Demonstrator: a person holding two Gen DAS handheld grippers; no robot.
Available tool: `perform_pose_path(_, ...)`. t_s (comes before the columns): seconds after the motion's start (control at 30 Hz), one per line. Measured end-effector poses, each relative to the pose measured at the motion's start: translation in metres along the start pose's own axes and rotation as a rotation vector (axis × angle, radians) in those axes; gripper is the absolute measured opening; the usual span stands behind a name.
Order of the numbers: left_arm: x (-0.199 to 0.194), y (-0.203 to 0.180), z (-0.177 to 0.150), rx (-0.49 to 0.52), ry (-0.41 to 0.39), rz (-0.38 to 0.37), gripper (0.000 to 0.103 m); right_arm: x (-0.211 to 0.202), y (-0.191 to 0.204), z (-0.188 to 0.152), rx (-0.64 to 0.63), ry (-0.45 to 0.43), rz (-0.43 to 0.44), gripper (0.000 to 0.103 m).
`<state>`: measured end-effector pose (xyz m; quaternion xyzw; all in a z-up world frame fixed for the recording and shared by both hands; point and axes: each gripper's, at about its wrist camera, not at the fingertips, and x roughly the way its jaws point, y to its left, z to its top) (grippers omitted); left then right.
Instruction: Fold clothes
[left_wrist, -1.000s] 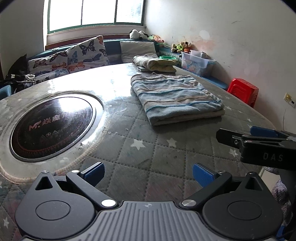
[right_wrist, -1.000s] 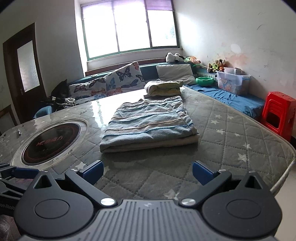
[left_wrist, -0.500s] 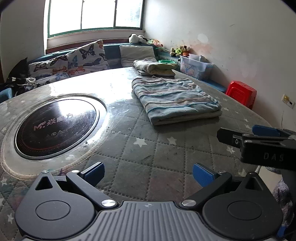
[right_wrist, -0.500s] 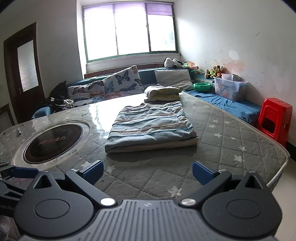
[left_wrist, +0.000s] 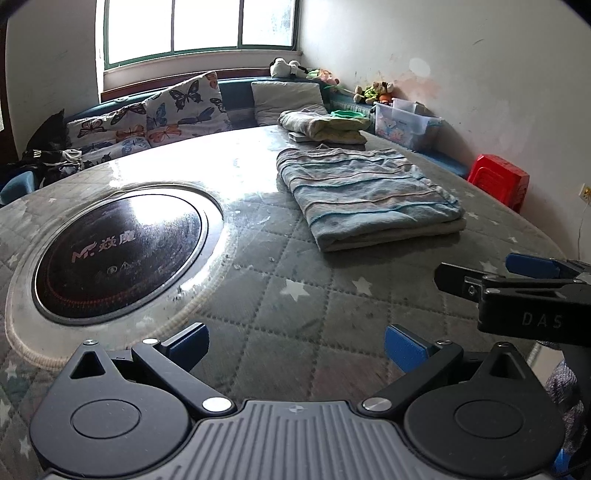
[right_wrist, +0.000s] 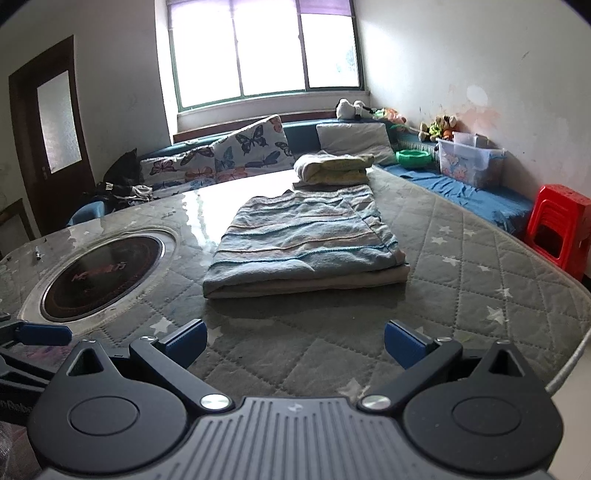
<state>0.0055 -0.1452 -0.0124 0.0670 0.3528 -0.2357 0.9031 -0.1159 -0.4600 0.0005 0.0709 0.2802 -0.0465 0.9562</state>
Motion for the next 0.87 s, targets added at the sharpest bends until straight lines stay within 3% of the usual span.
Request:
perform_pose_path(0.5,0.052,0.007,0.035,0.033,0.055,0.027,0.103,0.063,-0.016,0.016,0.018,0.093,-0.053,0.103)
perform_pose_path(0.87,0.067,0.006,0.042,0.042,0.064,0.022,0.103,0.079,-0.025,0.022,0.038,0.102,-0.082,0.103)
